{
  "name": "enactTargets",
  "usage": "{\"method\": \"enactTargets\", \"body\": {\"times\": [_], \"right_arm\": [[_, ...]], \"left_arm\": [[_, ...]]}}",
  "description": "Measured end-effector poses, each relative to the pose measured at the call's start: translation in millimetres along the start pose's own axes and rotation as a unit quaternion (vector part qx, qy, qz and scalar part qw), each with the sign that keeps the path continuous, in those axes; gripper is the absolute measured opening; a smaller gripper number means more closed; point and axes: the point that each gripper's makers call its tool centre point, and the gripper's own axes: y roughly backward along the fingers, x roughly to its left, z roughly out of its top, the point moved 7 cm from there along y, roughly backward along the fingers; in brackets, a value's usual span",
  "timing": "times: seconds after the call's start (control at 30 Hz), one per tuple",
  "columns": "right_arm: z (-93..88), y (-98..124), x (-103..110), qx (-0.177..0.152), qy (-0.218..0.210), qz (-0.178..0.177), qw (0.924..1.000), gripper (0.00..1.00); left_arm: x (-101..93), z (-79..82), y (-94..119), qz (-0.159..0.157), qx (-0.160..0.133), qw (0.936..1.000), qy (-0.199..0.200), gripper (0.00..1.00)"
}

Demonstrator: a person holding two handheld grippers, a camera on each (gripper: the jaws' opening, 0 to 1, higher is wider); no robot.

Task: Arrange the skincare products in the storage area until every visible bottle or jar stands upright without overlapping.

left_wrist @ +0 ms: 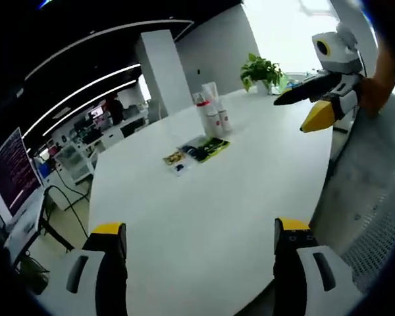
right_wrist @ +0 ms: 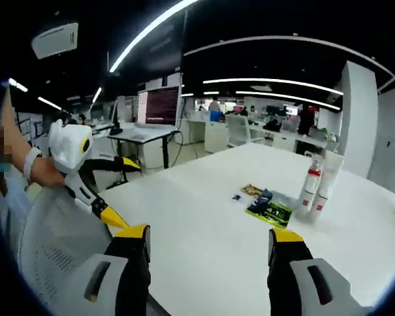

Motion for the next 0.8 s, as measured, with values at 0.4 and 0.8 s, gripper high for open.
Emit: {"method": "enactTargets", "body": {"times": [0.4,0.8], "right_arm": [[-0.7,4,-4,-0.006,0.019,-0.004,0.9998,0.68],[14.3,23,-33,-0.038,-0.021,-0.085,0.9954,0.68]], "left_arm": [[1.5,-0.7,2,0.02,-0.001,0.9994,0.028,0.73],[3.7,0.5,4,0.017,-0.012,0.9986,0.05,0.8]]}}
